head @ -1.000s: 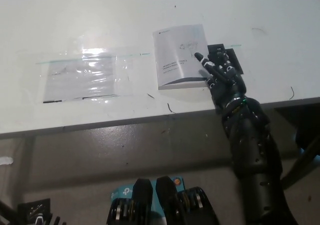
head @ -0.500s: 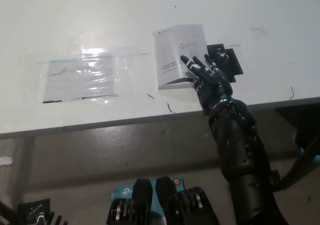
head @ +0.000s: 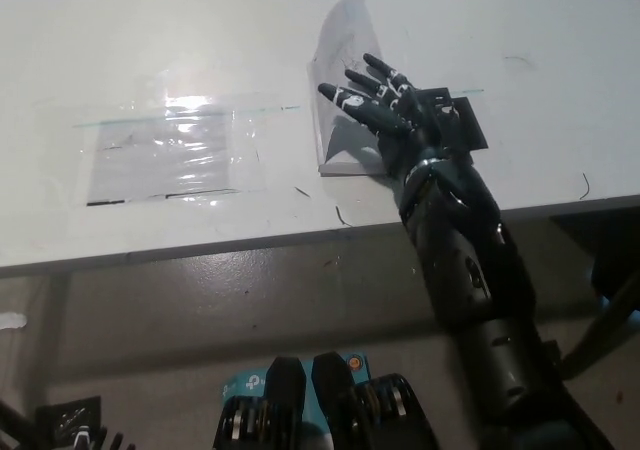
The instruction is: The robot uses its right hand to slide under the cover of the book kept in the middle of the desk and open it
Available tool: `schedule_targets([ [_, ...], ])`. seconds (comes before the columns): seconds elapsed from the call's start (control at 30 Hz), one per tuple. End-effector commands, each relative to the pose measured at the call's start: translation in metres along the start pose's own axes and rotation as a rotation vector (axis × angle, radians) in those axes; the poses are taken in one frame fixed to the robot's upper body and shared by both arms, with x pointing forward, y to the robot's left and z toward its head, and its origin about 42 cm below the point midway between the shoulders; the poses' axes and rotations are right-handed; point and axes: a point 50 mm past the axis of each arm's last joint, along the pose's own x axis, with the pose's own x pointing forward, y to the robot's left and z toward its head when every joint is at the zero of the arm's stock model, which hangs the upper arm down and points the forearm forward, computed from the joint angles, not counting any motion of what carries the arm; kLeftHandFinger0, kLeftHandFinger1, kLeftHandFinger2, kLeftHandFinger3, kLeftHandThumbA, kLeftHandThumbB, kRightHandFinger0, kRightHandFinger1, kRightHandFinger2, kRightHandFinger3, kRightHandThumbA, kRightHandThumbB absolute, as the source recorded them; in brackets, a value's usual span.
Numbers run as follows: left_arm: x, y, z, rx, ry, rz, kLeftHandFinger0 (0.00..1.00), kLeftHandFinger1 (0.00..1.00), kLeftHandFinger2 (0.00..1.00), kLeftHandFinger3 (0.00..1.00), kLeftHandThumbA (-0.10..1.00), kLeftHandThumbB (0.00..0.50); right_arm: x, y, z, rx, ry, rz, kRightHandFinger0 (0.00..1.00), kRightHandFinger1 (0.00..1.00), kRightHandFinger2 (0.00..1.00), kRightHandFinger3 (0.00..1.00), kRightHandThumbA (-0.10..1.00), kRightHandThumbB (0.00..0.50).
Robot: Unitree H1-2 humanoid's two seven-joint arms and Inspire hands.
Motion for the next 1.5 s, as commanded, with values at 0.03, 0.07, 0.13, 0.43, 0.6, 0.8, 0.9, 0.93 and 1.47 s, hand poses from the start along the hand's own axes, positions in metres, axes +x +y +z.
schedule_targets([
  [0.03,0.003,-0.006,0.006,0.003,-0.010,-0.015,1.00,0.90,0.91,1.00,1.00,0.077,-0.002,0.034,0.043,-0.150,-0.185,0.118,0.66,0.65,0.67,0.84,1.00,0.168],
  [0.07,0.003,-0.006,0.006,0.007,-0.010,-0.016,1.00,0.88,0.89,1.00,1.00,0.083,-0.003,0.034,0.040,-0.165,-0.182,0.125,0.66,0.66,0.68,0.85,1.00,0.153],
  [0.13,0.002,-0.008,0.006,0.015,-0.008,-0.027,1.00,0.91,0.90,1.00,1.00,0.087,-0.004,0.035,0.029,-0.227,-0.162,0.146,0.68,0.67,0.71,0.84,1.00,0.143],
  [0.43,0.005,-0.017,0.012,0.024,-0.002,-0.030,0.97,0.89,0.90,1.00,1.00,0.072,-0.002,0.033,-0.003,-0.268,-0.099,0.131,0.64,0.68,0.68,0.83,1.00,0.141],
  [0.6,0.007,-0.020,0.014,0.043,-0.005,-0.031,0.97,0.90,0.89,1.00,1.00,0.069,-0.002,0.042,-0.009,-0.383,-0.116,0.198,0.66,0.66,0.66,0.80,1.00,0.139],
  [0.8,0.010,-0.021,0.015,0.063,-0.001,-0.038,0.94,0.87,0.87,1.00,1.00,0.084,0.000,0.054,-0.016,-0.723,-0.215,0.354,0.59,0.60,0.63,0.78,1.00,0.177],
  [0.9,0.010,-0.021,0.017,0.079,0.000,-0.043,0.94,0.85,0.87,1.00,1.00,0.089,-0.001,0.060,-0.013,-0.881,-0.289,0.405,0.57,0.57,0.61,0.75,1.00,0.121],
  [0.93,0.010,-0.021,0.017,0.080,0.000,-0.052,0.95,0.85,0.87,1.00,1.00,0.087,-0.001,0.063,-0.011,-0.910,-0.302,0.431,0.58,0.57,0.61,0.75,1.00,0.115],
  [1.47,0.011,-0.017,0.013,0.073,0.008,-0.026,0.88,0.80,0.75,0.87,1.00,0.103,0.000,0.093,-0.001,-1.445,-0.471,0.634,0.42,0.44,0.50,0.59,1.00,0.230],
])
